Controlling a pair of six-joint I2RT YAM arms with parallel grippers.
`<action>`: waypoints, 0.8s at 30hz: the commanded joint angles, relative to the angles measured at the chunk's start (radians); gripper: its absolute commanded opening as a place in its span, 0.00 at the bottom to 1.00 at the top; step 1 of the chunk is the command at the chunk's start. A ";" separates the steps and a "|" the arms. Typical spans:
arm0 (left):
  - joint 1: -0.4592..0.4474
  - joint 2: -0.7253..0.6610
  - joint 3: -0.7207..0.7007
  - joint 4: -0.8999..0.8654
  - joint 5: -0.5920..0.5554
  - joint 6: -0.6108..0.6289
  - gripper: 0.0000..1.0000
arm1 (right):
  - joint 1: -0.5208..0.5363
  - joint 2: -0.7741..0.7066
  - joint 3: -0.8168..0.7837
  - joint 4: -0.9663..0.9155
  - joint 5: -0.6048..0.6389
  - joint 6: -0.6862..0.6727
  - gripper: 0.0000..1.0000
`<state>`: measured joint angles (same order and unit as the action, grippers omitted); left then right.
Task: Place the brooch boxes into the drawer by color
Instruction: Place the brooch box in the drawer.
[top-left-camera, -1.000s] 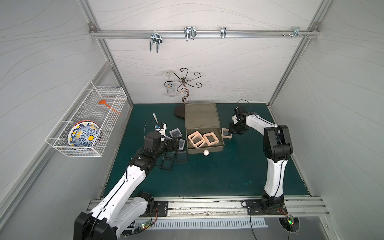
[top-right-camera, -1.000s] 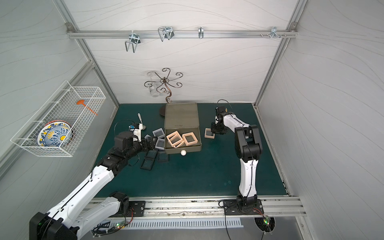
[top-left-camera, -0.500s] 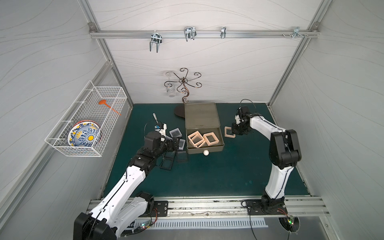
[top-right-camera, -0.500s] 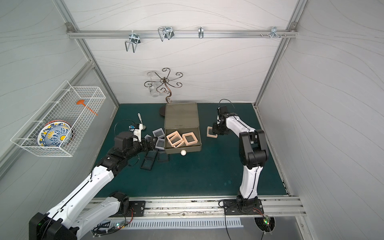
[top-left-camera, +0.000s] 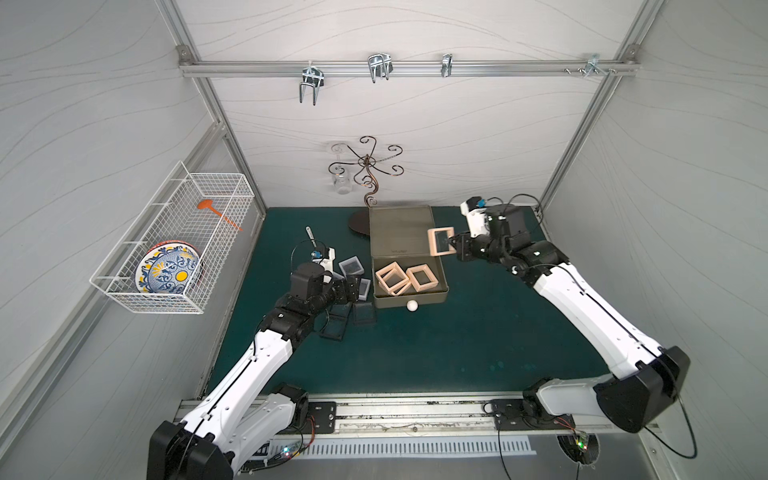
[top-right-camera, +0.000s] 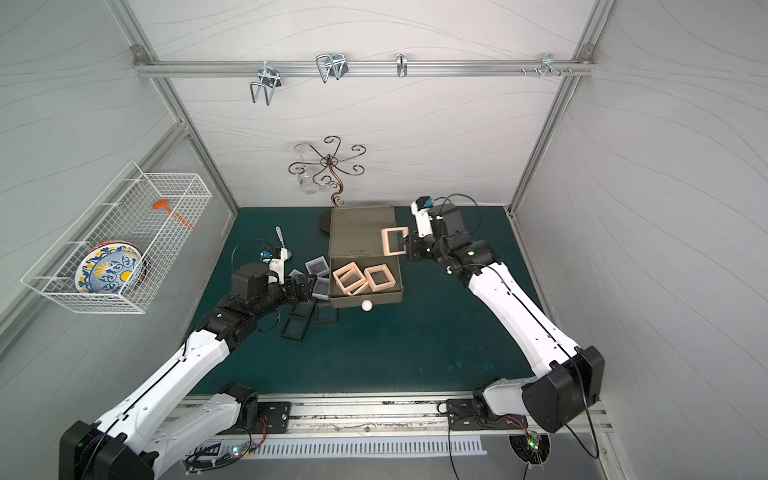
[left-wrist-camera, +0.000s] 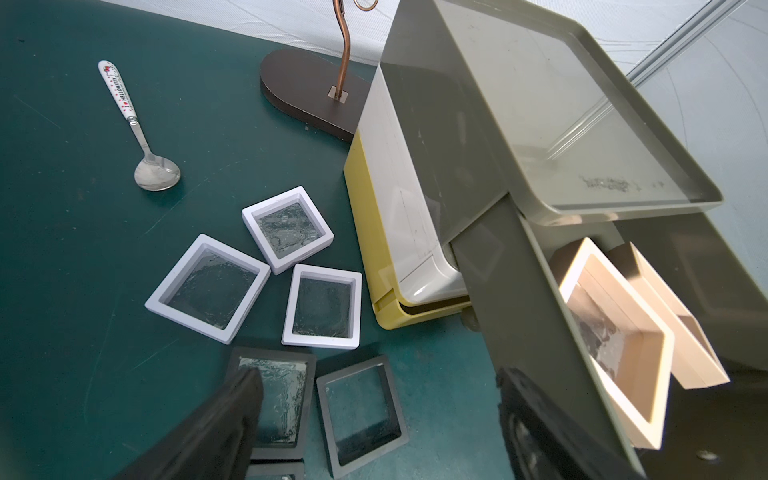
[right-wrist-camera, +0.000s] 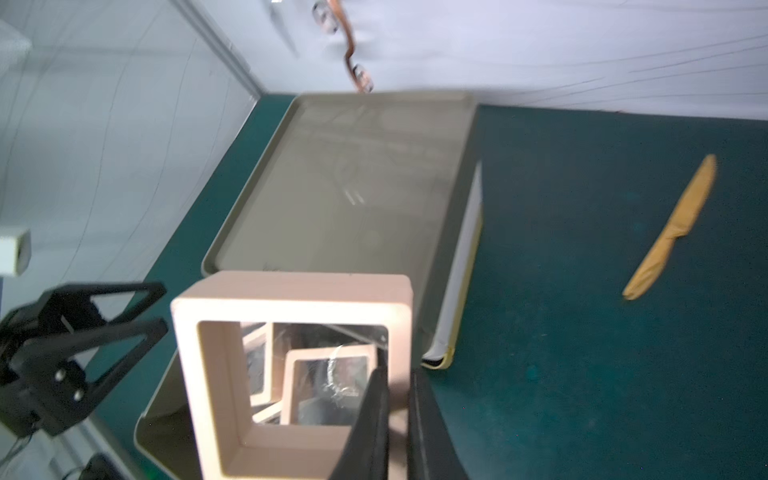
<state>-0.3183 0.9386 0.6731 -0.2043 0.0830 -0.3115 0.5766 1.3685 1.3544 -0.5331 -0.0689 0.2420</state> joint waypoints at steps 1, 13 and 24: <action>-0.004 -0.013 0.033 0.043 0.002 -0.006 0.92 | 0.057 0.056 0.031 -0.075 0.020 -0.009 0.04; -0.004 -0.014 0.043 0.031 -0.009 -0.001 0.92 | 0.153 0.114 0.047 -0.167 0.079 -0.008 0.10; -0.005 -0.014 0.054 0.024 -0.009 0.005 0.92 | 0.175 0.088 0.068 -0.202 0.149 -0.023 0.35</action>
<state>-0.3191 0.9291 0.6731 -0.2054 0.0818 -0.3149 0.7326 1.4830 1.3956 -0.7162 0.0456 0.2302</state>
